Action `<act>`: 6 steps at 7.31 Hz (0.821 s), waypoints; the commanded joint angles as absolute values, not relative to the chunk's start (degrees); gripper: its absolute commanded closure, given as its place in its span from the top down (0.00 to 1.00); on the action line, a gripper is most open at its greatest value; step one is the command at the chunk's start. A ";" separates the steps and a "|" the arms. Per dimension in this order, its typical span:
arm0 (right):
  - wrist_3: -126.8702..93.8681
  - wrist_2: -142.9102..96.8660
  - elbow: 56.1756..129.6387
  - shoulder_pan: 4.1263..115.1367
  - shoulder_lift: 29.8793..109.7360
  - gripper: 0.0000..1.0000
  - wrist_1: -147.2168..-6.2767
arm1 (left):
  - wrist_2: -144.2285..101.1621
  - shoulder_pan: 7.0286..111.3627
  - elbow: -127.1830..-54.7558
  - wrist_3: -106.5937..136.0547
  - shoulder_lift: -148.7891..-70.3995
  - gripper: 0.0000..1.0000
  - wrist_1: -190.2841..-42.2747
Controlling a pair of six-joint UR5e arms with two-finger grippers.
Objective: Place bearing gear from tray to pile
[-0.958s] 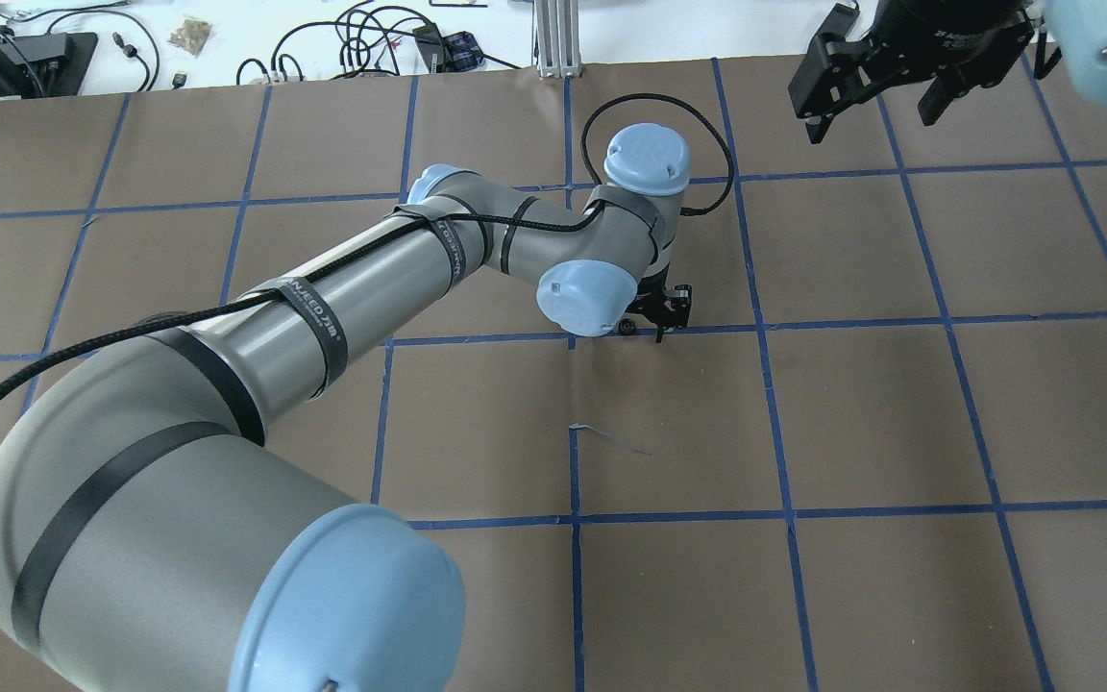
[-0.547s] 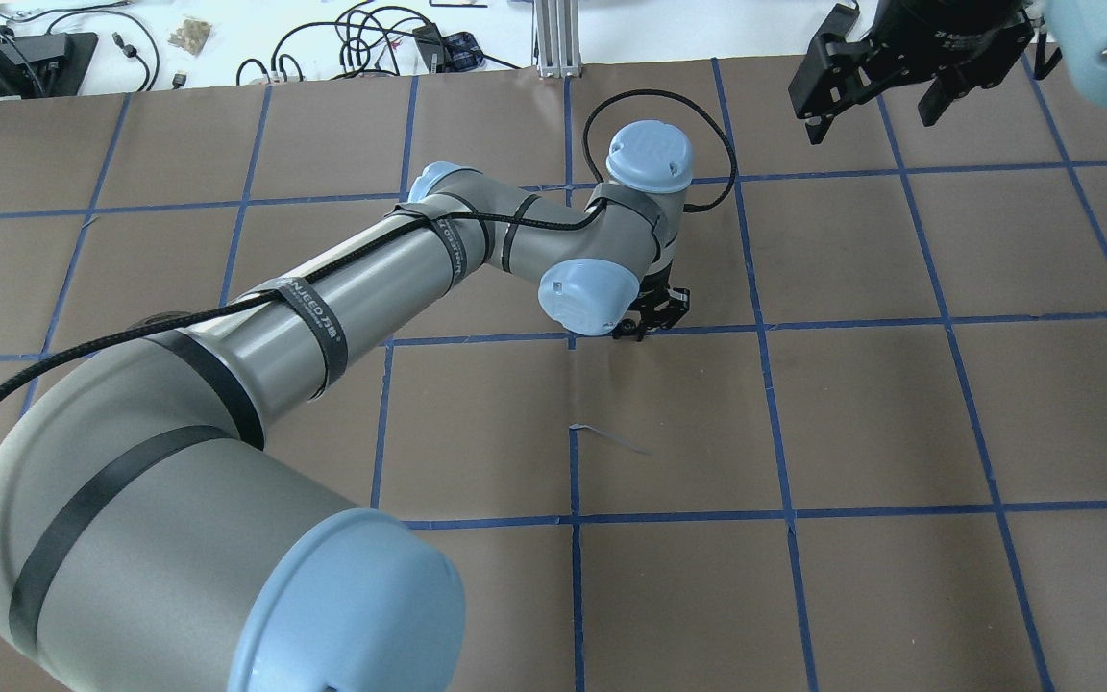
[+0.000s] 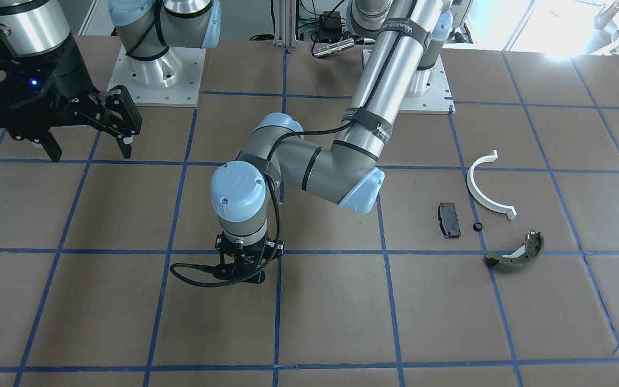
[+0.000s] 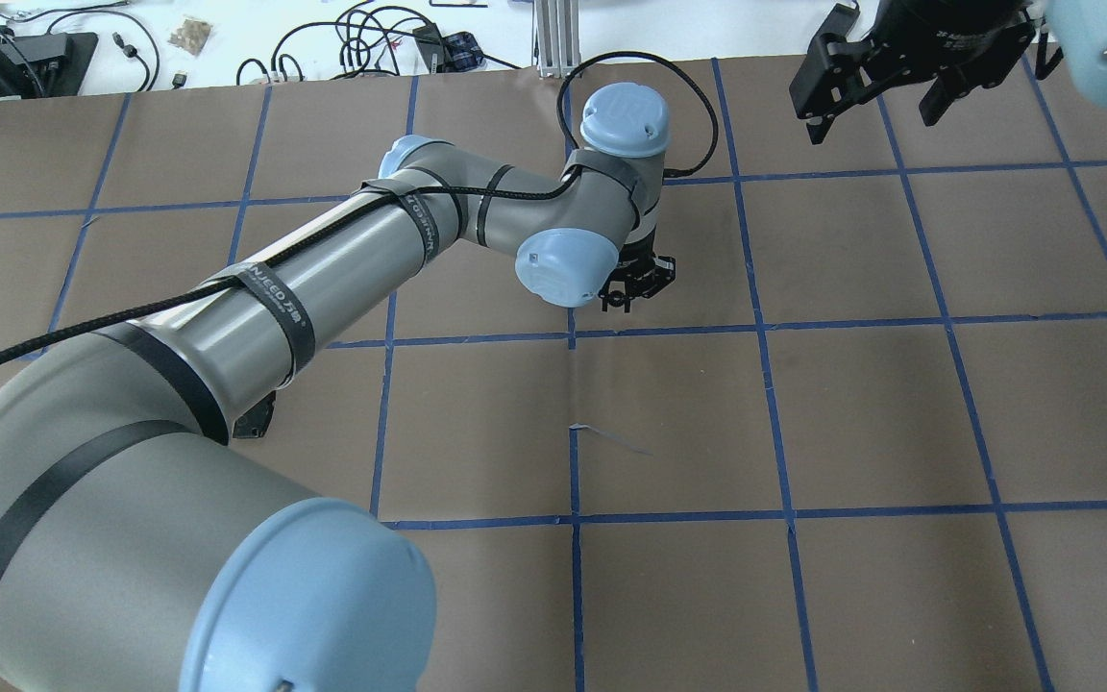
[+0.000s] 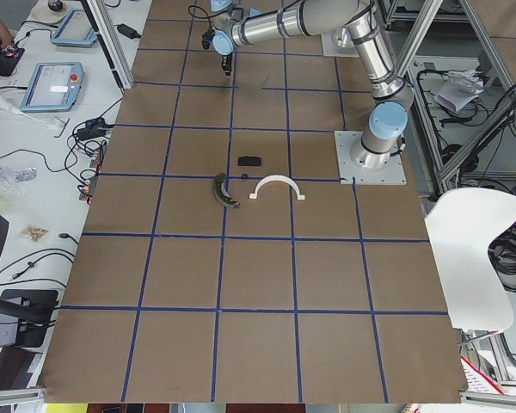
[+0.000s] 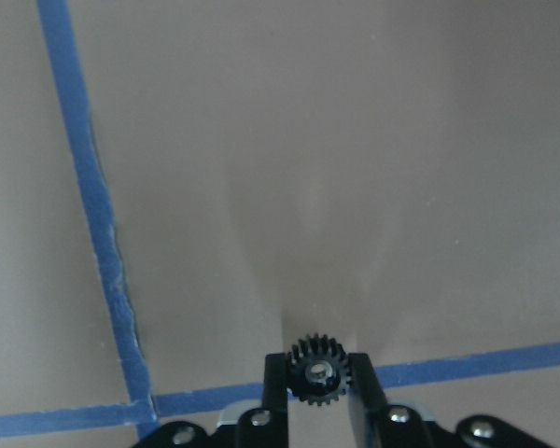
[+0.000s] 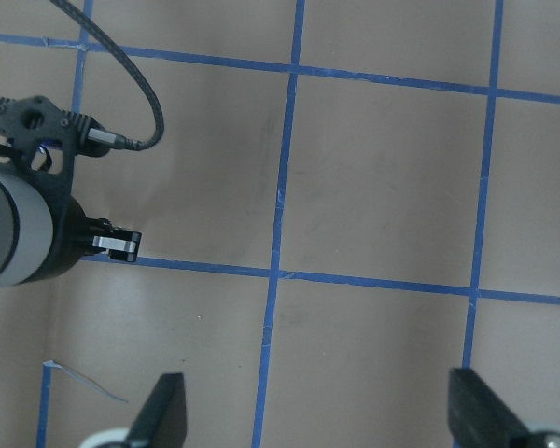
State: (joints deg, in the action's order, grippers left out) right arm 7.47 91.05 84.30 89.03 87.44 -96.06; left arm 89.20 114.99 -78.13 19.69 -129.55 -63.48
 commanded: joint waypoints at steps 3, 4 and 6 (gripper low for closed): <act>7.47 91.05 84.37 89.03 87.54 1.00 -96.06 | 89.30 104.62 -79.19 9.10 -123.07 0.00 -72.22; 7.47 91.05 84.37 89.03 87.54 1.00 -96.06 | 89.64 101.72 -79.45 4.53 -121.05 0.00 -75.20; 7.47 91.05 84.37 89.03 87.54 1.00 -96.06 | 91.22 95.22 -82.86 -6.80 -117.00 0.00 -78.04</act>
